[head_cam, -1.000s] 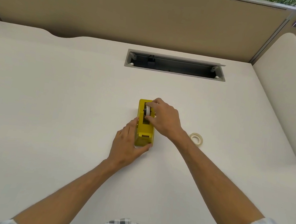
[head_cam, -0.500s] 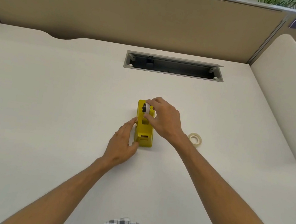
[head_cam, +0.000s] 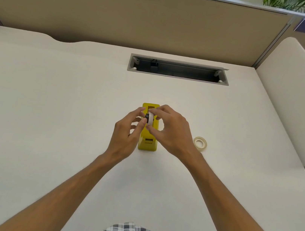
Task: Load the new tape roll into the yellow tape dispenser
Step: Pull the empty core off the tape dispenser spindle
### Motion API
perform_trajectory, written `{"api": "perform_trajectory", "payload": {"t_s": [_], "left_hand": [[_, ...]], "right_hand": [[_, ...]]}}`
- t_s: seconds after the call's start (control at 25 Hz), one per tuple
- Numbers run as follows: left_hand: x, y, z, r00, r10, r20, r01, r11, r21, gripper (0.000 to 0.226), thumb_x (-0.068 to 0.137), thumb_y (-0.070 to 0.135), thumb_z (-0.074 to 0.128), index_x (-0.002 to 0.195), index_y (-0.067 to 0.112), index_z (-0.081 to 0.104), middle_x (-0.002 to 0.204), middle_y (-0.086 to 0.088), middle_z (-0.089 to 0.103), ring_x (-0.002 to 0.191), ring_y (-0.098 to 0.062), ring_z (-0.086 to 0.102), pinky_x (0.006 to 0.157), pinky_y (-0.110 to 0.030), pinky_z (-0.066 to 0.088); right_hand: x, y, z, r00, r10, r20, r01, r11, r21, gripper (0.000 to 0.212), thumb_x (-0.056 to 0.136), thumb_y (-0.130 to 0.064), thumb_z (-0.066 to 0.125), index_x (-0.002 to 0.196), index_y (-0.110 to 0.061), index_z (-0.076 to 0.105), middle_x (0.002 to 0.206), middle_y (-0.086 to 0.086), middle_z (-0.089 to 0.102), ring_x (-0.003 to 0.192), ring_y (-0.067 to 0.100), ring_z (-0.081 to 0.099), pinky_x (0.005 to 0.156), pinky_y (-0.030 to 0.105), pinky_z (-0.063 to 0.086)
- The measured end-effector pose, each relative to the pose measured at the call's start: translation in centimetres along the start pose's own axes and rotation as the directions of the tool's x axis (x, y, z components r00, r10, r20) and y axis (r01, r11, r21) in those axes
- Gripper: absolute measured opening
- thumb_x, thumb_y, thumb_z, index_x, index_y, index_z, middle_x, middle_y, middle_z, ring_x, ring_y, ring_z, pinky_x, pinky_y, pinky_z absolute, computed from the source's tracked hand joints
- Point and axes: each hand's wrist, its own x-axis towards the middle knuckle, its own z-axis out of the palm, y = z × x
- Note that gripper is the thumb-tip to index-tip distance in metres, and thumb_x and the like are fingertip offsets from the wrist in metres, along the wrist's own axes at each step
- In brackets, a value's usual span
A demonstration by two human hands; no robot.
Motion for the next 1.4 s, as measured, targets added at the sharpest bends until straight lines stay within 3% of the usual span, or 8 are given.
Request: {"api": "perform_trajectory", "payload": {"t_s": [0.24,0.36,0.52,0.64,0.84,0.96,1.12,1.4], "left_hand": [[-1.5,1.8,-0.3,0.996,0.075,0.037,-0.072,0.995,-0.072,0.033,0.098,0.015,0.053,0.121,0.038,0.059,0.110,0.020,0.068,0.101,-0.004,0.067,0.081,-0.017,0.054],[-1.9,2.0,-0.4,0.996,0.067,0.059,-0.062,0.994,-0.088,0.032,0.097,0.014,0.054,0.122,0.033,0.061,0.106,0.023,0.069,0.100,-0.003,0.068,0.082,-0.015,0.053],[-2.0,2.3,-0.5,0.995,0.067,0.074,-0.060,0.995,-0.085,0.024,0.096,0.016,0.057,0.116,0.027,0.064,0.106,0.011,0.070,0.101,-0.008,0.067,0.083,-0.024,0.056],[-1.8,2.7,-0.6,0.992,0.103,0.067,-0.099,0.993,-0.065,0.019,0.096,0.020,0.057,0.112,0.028,0.063,0.108,0.006,0.067,0.103,-0.011,0.064,0.077,-0.024,0.055],[-1.6,2.8,-0.6,0.998,0.020,0.059,-0.012,0.992,-0.129,0.020,0.096,0.022,0.057,0.114,0.024,0.065,0.107,0.005,0.073,0.094,-0.013,0.069,0.076,-0.023,0.054],[-1.8,2.8,-0.4,0.998,0.000,0.068,0.010,0.989,-0.147,0.020,0.093,0.021,0.061,0.112,0.028,0.066,0.106,0.005,0.073,0.095,-0.015,0.070,0.079,-0.027,0.056],[-1.6,2.8,-0.3,0.996,-0.026,0.083,0.040,0.983,-0.180,0.023,0.090,0.016,0.065,0.113,0.022,0.067,0.106,0.004,0.073,0.099,-0.018,0.070,0.085,-0.035,0.057],[-1.4,3.5,-0.5,0.995,-0.042,0.090,0.060,0.977,-0.204,0.026,0.089,0.011,0.066,0.113,0.017,0.066,0.107,0.001,0.073,0.095,-0.016,0.072,0.082,-0.026,0.057]], "right_hand": [[-1.7,-0.6,-1.6,1.000,-0.021,-0.016,0.021,0.999,0.041,0.037,0.082,-0.038,0.074,0.116,-0.028,0.066,0.109,-0.011,0.061,0.090,0.008,0.059,0.068,0.034,0.052],[-2.2,-0.3,-2.0,1.000,-0.017,-0.012,0.018,0.994,0.108,0.041,0.079,-0.041,0.075,0.115,-0.025,0.066,0.116,-0.010,0.058,0.098,0.008,0.058,0.072,0.034,0.053],[-2.8,0.3,-2.1,0.999,0.033,0.019,-0.037,0.958,0.284,0.044,0.077,-0.041,0.077,0.117,-0.024,0.065,0.116,-0.011,0.066,0.104,0.007,0.060,0.080,0.036,0.052],[-3.1,0.8,-2.3,0.995,0.101,0.015,-0.098,0.903,0.419,0.043,0.076,-0.039,0.079,0.115,-0.027,0.067,0.107,-0.011,0.071,0.103,0.005,0.062,0.079,0.031,0.053],[-3.7,2.2,-2.5,0.988,0.153,-0.013,-0.124,0.847,0.517,0.038,0.083,-0.038,0.071,0.119,-0.026,0.067,0.103,-0.008,0.066,0.097,0.006,0.063,0.071,0.014,0.050],[-4.0,4.1,-2.0,0.972,0.235,-0.004,-0.205,0.856,0.474,0.039,0.088,-0.036,0.068,0.125,-0.027,0.062,0.106,-0.006,0.062,0.096,0.008,0.061,0.077,0.017,0.050],[-4.2,7.3,-1.2,0.928,0.370,-0.037,-0.332,0.869,0.366,0.050,0.075,-0.027,0.082,0.121,-0.023,0.063,0.105,-0.007,0.066,0.092,0.004,0.062,0.075,0.018,0.045],[-3.8,11.0,1.2,0.897,0.443,0.012,-0.441,0.889,0.122,0.057,0.071,-0.025,0.078,0.123,-0.025,0.053,0.104,-0.009,0.068,0.098,0.018,0.062,0.082,0.033,0.047]]}}
